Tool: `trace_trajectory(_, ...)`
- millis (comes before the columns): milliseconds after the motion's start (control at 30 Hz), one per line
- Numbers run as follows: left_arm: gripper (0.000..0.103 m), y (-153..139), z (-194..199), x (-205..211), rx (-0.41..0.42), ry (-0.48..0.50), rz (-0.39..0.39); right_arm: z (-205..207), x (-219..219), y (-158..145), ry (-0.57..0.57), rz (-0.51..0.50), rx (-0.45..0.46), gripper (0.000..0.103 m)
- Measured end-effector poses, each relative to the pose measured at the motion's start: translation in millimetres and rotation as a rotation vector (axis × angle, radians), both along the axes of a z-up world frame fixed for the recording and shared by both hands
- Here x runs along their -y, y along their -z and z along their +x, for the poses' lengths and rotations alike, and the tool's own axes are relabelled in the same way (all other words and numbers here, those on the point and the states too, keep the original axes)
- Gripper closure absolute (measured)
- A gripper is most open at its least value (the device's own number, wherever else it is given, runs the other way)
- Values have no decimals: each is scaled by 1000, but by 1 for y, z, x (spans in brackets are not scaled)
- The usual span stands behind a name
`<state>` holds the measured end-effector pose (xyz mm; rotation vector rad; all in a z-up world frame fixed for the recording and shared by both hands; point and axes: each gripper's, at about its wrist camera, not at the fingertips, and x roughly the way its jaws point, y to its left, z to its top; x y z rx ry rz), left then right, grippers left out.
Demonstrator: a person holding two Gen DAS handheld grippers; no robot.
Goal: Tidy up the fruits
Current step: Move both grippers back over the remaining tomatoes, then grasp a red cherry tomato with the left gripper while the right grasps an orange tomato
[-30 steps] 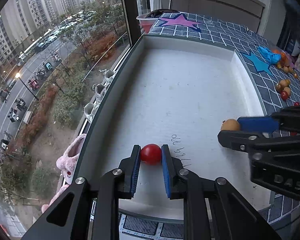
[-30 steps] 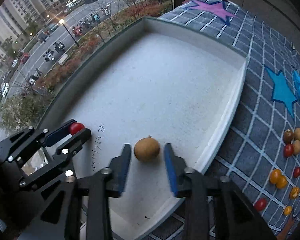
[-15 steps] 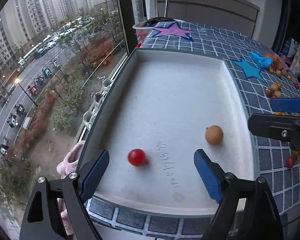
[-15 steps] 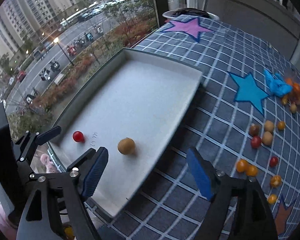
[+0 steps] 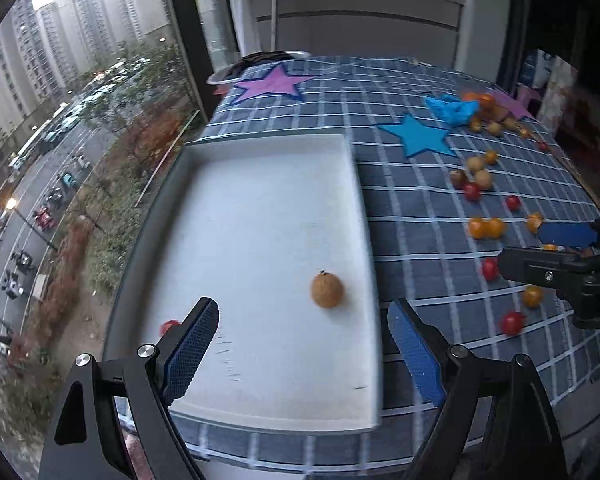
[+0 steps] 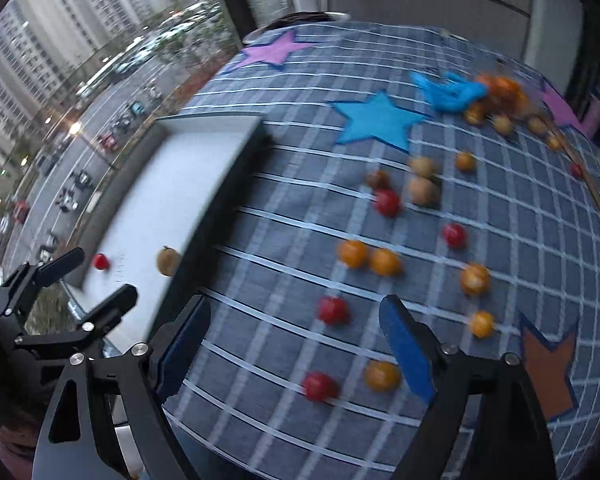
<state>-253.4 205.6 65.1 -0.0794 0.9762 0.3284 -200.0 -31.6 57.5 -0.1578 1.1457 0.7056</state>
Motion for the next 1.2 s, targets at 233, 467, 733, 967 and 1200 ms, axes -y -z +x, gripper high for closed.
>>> trace_trajectory(233, 15, 3, 20, 43, -24, 88, 0, 15, 67, 15, 127, -12, -28, 14)
trace_trajectory(467, 15, 18, 52, 76, -57, 148, 20, 26, 116, 32, 222, -34, -44, 14)
trace_trajectory(733, 15, 41, 86, 90, -109, 152, -10, 34, 133, 47, 254, -75, -23, 14)
trace_trajectory(967, 15, 46, 95, 102, -99, 170, -27, 43, 124, 54, 253, -95, 18, 14)
trace_trajectory(1200, 18, 52, 95, 116, -116, 197, -27, 45, 104, 58, 214, -113, 47, 16)
